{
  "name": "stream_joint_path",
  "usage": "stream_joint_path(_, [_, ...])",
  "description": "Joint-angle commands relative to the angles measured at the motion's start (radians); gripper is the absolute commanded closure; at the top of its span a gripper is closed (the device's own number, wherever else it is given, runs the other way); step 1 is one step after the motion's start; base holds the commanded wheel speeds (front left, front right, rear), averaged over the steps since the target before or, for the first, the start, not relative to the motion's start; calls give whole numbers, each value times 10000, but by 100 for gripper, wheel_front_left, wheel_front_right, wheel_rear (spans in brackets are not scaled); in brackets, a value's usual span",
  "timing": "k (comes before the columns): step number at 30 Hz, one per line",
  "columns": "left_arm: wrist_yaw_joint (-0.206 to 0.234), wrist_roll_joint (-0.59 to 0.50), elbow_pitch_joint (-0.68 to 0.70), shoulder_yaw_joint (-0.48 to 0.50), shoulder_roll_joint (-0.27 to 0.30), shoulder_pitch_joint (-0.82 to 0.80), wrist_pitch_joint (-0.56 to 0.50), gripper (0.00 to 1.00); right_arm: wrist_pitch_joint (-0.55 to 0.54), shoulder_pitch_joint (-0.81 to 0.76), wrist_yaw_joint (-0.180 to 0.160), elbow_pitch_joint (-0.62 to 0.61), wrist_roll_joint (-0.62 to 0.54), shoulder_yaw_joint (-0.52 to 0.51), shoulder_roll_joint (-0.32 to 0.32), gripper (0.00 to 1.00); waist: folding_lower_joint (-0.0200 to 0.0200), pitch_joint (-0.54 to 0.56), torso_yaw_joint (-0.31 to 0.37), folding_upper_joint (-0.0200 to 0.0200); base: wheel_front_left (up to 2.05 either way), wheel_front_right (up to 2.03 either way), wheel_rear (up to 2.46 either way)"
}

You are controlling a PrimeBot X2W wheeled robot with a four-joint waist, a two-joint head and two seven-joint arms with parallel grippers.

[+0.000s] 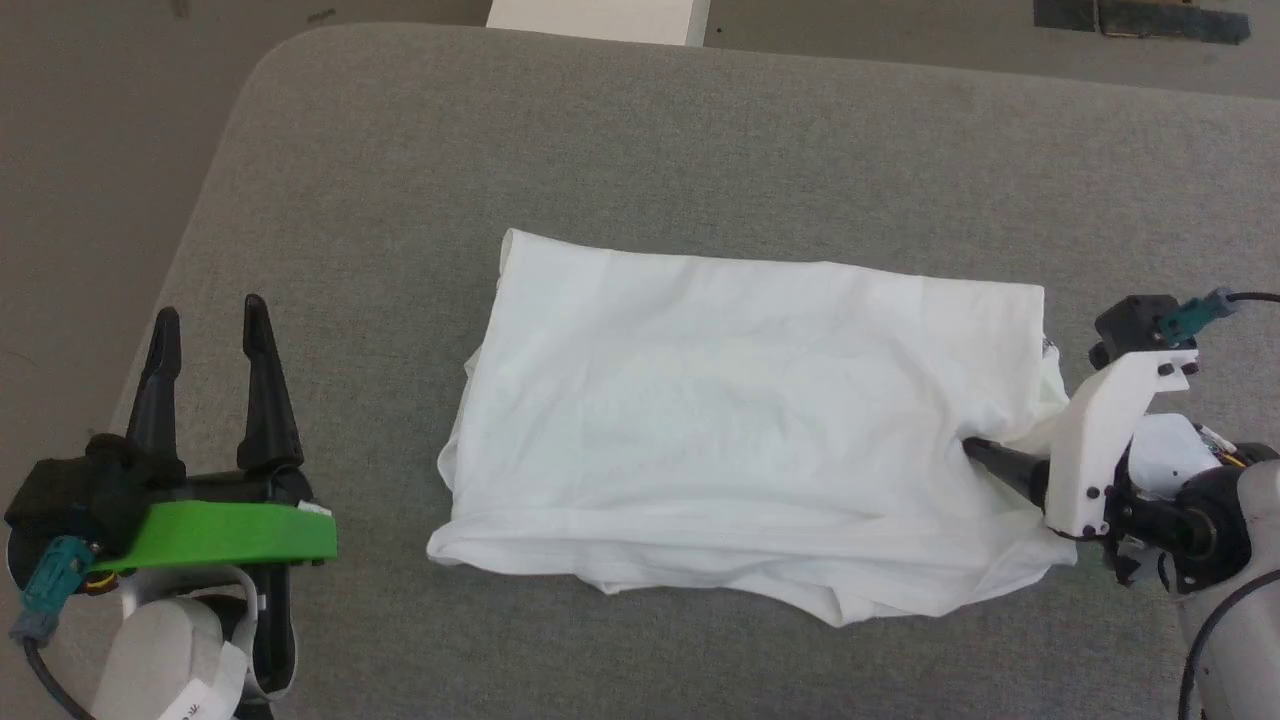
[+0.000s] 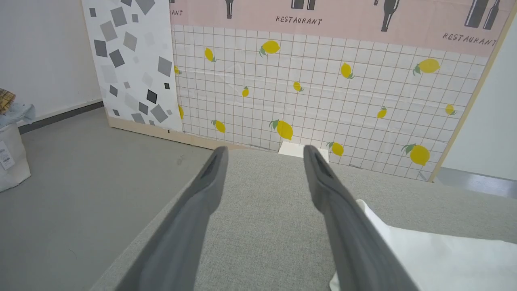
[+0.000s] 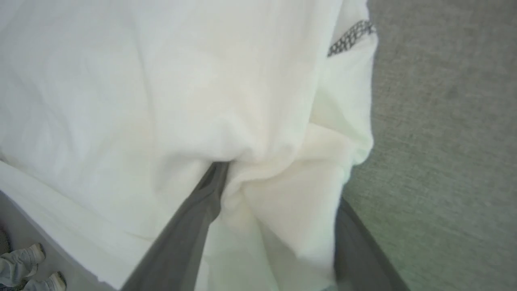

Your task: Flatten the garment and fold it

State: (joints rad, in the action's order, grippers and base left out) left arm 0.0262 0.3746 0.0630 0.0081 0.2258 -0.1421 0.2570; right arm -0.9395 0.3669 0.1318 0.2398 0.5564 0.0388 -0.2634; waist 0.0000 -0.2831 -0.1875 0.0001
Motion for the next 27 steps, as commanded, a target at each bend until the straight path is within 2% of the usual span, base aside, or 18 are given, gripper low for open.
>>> stream_joint_path(1, [-161,-184,-100,127,-140,109,46,0,16,-155,-11,406,173,450,422,0,0,-9,-19,-1,0,0,0])
stream_joint_path(6, [-605,-341,-409,458,-527,95,46,0,163,-9,-11,690,328,872,290,0,0,36,-55,-1,0,0,0])
stream_joint_path(7, [-688,-386,-471,519,-588,85,46,0,162,18,-11,770,343,886,236,47,0,54,-61,-1,0,0,0])
stream_joint_path(8, [-746,-417,-526,564,-638,87,46,0,179,41,-11,817,349,879,195,69,0,73,-57,-1,0,0,0])
stream_joint_path(9, [-812,-456,-593,617,-693,98,46,0,209,65,-11,875,355,825,142,100,0,103,-45,-1,0,0,0])
stream_joint_path(14, [-1020,-641,-775,850,-872,204,47,0,497,79,-11,1046,372,136,-117,100,0,319,38,-1,0,0,0])
stream_joint_path(18, [-1141,-739,-897,1022,-959,313,47,0,525,-206,-11,1089,143,-605,-568,100,0,541,130,-1,0,0,0])
stream_joint_path(22, [-1250,-815,-990,1151,-1006,395,47,0,482,-538,-11,1070,-522,-1615,-1105,100,0,698,210,-1,0,0,0])
stream_joint_path(27, [-1341,-878,-1107,1213,-1080,412,47,0,377,-643,-11,1050,-1813,-2832,-1437,100,0,780,254,-1,0,0,0])
